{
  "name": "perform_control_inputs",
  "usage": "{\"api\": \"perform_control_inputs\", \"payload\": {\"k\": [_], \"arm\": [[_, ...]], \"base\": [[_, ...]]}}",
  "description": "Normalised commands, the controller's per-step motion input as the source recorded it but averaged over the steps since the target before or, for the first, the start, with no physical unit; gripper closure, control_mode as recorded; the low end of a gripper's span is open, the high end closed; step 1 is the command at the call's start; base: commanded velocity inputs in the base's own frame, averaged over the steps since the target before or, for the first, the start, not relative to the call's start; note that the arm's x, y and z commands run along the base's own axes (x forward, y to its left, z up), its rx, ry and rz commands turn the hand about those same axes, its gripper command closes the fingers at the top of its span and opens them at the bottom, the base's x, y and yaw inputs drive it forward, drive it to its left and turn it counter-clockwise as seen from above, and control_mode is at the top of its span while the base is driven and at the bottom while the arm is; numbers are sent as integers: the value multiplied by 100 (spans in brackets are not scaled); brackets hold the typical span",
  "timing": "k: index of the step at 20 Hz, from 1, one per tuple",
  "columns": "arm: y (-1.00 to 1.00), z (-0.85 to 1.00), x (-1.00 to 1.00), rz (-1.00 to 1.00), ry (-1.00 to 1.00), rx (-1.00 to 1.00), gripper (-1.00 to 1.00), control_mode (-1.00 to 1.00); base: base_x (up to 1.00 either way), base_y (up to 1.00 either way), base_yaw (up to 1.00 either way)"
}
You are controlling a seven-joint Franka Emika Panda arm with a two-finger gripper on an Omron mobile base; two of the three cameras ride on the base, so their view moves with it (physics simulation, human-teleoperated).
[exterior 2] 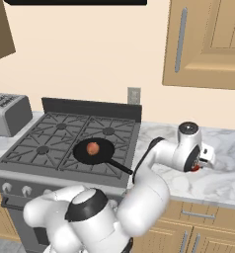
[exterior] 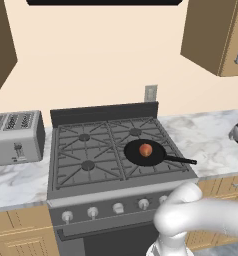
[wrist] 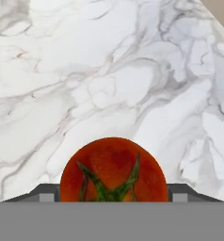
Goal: Place the pan on the front right burner on the stove. Then place the tomato and the onion in the pan and turn on the front right burner.
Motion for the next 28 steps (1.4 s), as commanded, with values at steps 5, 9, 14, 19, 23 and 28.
{"api": "perform_control_inputs", "payload": {"k": [5,9,14,19,23,28], "arm": [[37,3,-24,0,0,0,100,-100],[44,3,-23,0,0,0,100,-100],[43,14,-11,0,0,0,100,-100],[40,22,-2,0,0,0,100,-100],[40,20,-1,0,0,0,100,-100],[36,5,-4,0,0,0,100,-100]], "base": [[0,0,0],[0,0,0],[0,0,0],[0,0,0],[0,0,0],[0,0,0]]}}
